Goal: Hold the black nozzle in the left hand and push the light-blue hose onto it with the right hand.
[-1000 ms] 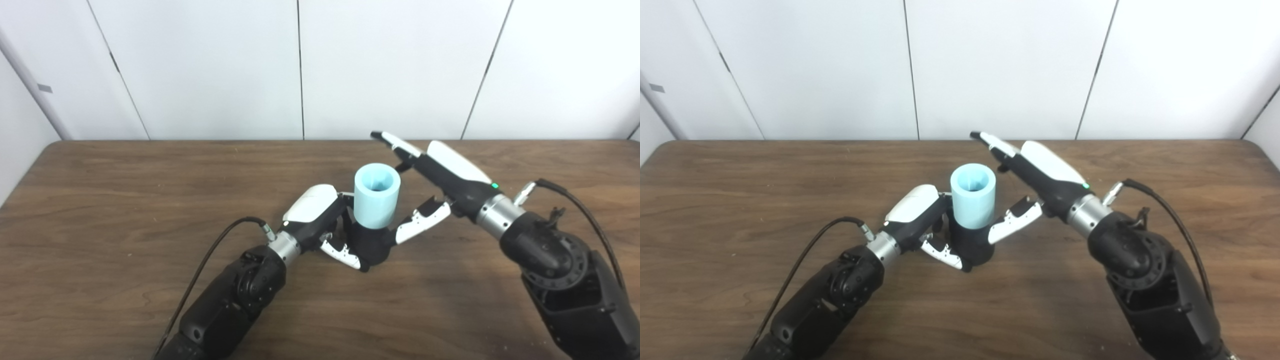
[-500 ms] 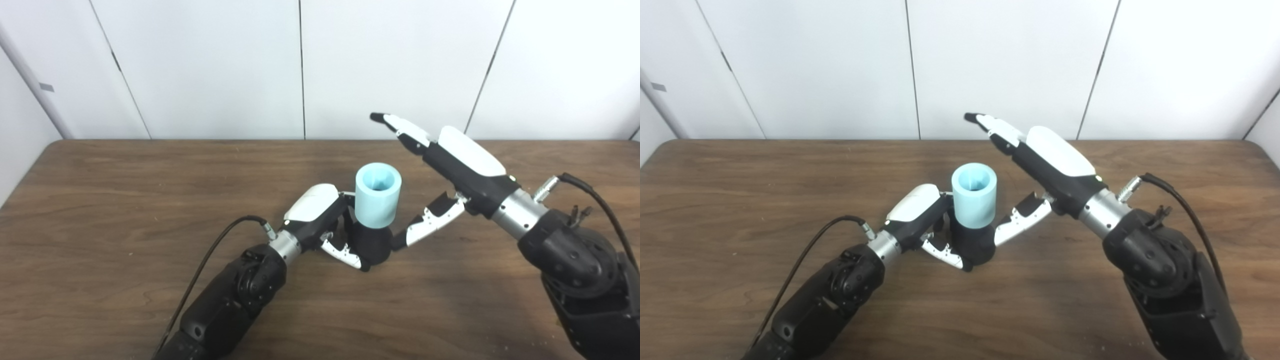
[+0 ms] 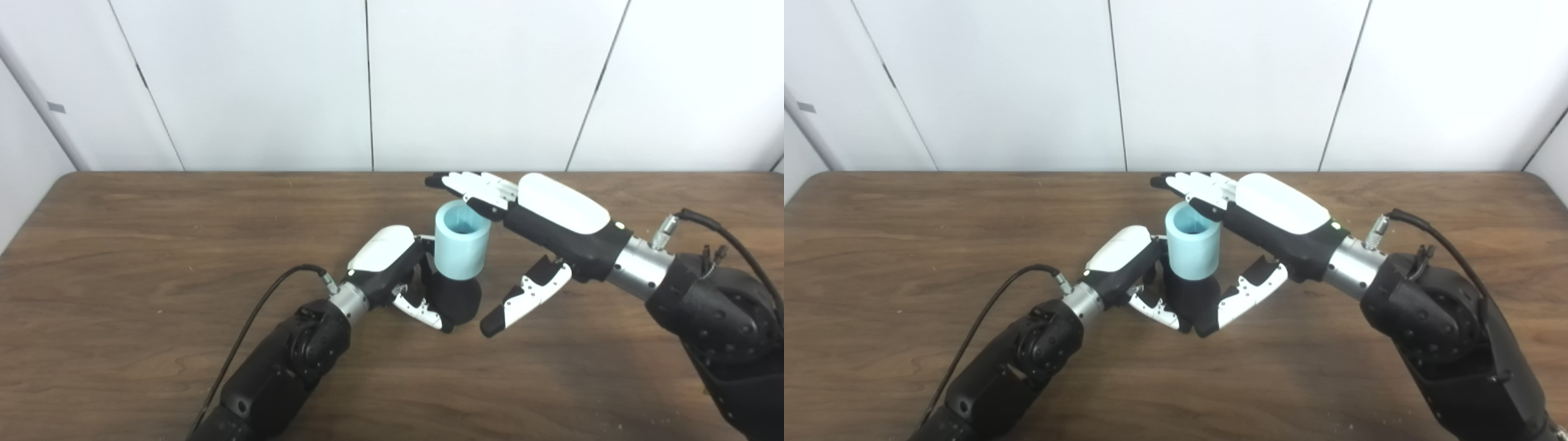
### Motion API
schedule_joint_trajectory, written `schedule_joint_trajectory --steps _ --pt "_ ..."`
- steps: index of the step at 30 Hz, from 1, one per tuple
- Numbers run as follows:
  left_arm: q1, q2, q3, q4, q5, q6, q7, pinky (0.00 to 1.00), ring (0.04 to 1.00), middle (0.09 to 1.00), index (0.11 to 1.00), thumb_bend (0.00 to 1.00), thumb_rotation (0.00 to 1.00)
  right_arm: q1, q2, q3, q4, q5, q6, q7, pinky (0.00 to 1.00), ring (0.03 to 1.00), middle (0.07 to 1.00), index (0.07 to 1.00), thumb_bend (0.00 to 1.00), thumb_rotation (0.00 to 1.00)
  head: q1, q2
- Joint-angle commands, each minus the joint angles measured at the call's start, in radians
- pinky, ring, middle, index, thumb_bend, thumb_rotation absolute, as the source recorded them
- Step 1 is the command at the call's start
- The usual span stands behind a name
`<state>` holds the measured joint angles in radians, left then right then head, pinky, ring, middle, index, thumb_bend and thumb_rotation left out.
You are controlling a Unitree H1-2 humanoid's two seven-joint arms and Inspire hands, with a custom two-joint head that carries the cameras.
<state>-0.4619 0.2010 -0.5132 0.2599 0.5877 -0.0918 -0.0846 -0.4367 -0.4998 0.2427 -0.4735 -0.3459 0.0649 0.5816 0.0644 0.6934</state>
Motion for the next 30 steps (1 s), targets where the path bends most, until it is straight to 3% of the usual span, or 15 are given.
schedule_joint_trajectory --steps 1,30 --pt "0.035 0.037 -0.021 0.050 0.047 0.041 -0.060 0.49 0.466 0.426 0.515 0.52 0.00 -0.030 -0.015 -0.005 -0.009 0.008 -0.026 0.001 1.00 1.000 1.000 1.000 0.80 0.72 0.001 0.000" --pt "0.033 0.032 -0.023 0.049 0.049 0.040 -0.058 0.46 0.459 0.431 0.514 0.52 0.00 0.009 -0.043 0.024 -0.007 -0.095 0.024 0.078 1.00 1.000 0.990 0.970 0.80 0.78 -0.004 0.005"
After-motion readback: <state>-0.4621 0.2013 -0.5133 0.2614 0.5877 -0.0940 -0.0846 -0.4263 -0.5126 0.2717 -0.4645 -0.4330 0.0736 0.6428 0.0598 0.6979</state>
